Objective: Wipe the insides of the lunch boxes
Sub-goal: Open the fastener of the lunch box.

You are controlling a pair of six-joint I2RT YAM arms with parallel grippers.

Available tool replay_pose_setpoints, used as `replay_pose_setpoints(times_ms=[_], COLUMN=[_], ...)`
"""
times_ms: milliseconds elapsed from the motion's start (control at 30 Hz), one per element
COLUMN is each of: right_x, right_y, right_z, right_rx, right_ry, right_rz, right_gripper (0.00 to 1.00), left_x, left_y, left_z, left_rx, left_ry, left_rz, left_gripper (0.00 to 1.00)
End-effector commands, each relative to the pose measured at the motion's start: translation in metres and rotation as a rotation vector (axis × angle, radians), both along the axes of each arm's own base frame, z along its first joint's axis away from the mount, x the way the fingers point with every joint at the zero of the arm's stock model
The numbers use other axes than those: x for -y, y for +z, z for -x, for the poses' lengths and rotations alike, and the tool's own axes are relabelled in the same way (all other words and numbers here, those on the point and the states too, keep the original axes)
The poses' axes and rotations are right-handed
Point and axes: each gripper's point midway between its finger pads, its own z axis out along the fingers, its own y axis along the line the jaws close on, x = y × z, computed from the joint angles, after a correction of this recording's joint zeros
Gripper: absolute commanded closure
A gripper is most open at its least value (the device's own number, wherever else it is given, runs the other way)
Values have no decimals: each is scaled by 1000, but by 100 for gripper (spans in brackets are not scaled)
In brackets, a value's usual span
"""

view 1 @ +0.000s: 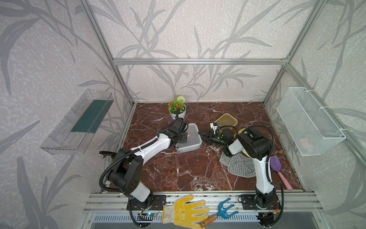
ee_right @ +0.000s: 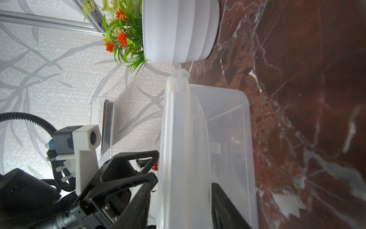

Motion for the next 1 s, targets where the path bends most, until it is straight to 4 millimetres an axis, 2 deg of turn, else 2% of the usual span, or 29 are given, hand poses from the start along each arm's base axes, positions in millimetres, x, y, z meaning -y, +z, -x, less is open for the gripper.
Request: replay_pose_setpoints(times_ms=[0,133,367,533,667,800,967], right_x=[-15,-12,-6,-3,-3,1,13], right_y=[20,21,18,21,20,13,8], right_z=[15,21,31,35,35,31,27], right_rx=[11,-4,-11,6,9,0,11], right_ry=[65,59,50,49,49,39,18], right_rz=[-51,-49,-1,32,56,65,79], right_gripper=[61,71,76,86,86,81,74], left_x=[-16,-17,-18,-19,-19,-21,-19], left_y=[-47,-56,-61,-70,-74,-69,-42], left_z=[25,24,23,24,25,24,21], left_rx=[-174,-176,-179,-202,-213,-203,-127], left_ry=[4,14,8,12,20,29,52], left_rz=[-109,-115,-129,-140,-146,-144,-84], left_gripper=[38,38,38,38,38,38,37])
